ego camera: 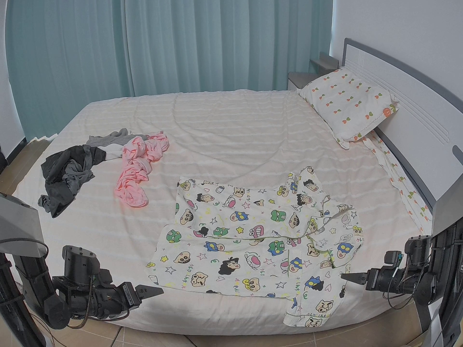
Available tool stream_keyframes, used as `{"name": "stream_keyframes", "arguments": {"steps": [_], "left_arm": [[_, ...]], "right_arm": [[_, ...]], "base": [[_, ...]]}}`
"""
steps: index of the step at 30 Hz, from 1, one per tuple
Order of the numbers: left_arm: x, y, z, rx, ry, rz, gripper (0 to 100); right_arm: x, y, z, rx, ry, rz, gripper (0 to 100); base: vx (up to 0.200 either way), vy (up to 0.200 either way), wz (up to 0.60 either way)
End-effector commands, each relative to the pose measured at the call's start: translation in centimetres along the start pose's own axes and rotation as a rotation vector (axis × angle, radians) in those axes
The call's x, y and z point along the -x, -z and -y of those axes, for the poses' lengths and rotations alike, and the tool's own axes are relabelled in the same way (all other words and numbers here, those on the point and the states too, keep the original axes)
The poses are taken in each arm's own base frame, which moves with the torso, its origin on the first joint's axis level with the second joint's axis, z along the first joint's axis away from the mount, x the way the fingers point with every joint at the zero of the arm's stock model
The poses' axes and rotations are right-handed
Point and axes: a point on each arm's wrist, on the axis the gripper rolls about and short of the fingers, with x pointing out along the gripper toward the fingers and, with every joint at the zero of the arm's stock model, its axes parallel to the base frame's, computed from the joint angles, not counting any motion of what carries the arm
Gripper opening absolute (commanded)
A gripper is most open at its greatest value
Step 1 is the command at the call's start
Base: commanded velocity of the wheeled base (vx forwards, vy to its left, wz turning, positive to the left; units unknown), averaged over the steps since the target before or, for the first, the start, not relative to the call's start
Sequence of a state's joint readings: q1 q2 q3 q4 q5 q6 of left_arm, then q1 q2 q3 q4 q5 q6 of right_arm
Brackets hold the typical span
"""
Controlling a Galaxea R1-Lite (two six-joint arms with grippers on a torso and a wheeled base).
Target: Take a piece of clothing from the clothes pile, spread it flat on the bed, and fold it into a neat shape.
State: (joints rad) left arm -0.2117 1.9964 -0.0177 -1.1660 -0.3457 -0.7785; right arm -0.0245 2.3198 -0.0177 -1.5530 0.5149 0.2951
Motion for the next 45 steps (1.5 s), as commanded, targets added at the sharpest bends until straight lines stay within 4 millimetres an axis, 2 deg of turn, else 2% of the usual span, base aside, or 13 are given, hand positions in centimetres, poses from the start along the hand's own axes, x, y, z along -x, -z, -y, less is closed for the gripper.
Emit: {"name": "stream_keyframes", "arguments": {"steps": [1, 3, 7, 13, 15, 16, 24, 30, 31, 40, 41, 45], "left_arm": [[0.1, -0.4, 0.5, 0.063, 0.049, 0.053, 100], [0.1, -0.6, 0.6, 0.08, 0.062, 0.064, 100], [0.0, -1.2, 1.1, 0.13, 0.106, 0.118, 100], [-0.3, -1.1, 0.8, 0.139, 0.071, 0.137, 100], [-0.4, -1.1, 0.7, 0.14, 0.07, 0.136, 100], [-0.4, -1.1, 0.7, 0.139, 0.068, 0.136, 100], [-0.5, -1.1, 0.7, 0.138, 0.071, 0.14, 100], [-0.4, -1.1, 0.7, 0.138, 0.069, 0.139, 100], [-0.4, -1.1, 0.7, 0.138, 0.069, 0.139, 100], [-0.4, -1.1, 0.6, 0.14, 0.059, 0.15, 100], [-0.4, -1.1, 0.6, 0.142, 0.054, 0.154, 100], [-0.4, -1.1, 0.6, 0.14, 0.054, 0.154, 100]], "right_arm": [[-1.6, 0.6, 0.3, 0.006, 0.013, -0.035, 100], [-2.1, 0.5, 0.4, 0.009, 0.024, -0.025, 100], [-5.0, -0.1, 1.3, 0.044, 0.111, 0.025, 100], [-7.3, 0.4, 1.4, 0.073, 0.091, 0.009, 100], [-7.4, 0.4, 1.4, 0.074, 0.09, 0.01, 100], [-8.1, 0.3, 1.7, 0.08, 0.099, 0.02, 100], [-8.1, 0.1, 1.9, 0.075, 0.109, 0.029, 100], [-8.5, 0.3, 1.3, 0.091, 0.092, 0.013, 100], [-8.5, 0.3, 1.2, 0.09, 0.094, 0.008, 0], [-7.4, 0.4, 2.5, 0.083, 0.139, 0.002, 0], [-6.5, 0.4, 3.4, 0.103, 0.163, 0.002, 0], [-5.3, 0.6, 4.4, 0.119, 0.149, -0.013, 0]], "base": [[0.0, 0.0, 0.0], [0.0, 0.0, 0.0], [0.0, 0.0, 0.0], [0.0, 0.0, 0.0], [0.0, 0.0, 0.0], [0.0, 0.0, 0.0], [0.0, 0.0, 0.0], [0.0, 0.0, 0.0], [0.0, 0.0, 0.0], [0.0, 0.0, 0.0], [0.0, 0.0, 0.0], [0.0, 0.0, 0.0]]}}
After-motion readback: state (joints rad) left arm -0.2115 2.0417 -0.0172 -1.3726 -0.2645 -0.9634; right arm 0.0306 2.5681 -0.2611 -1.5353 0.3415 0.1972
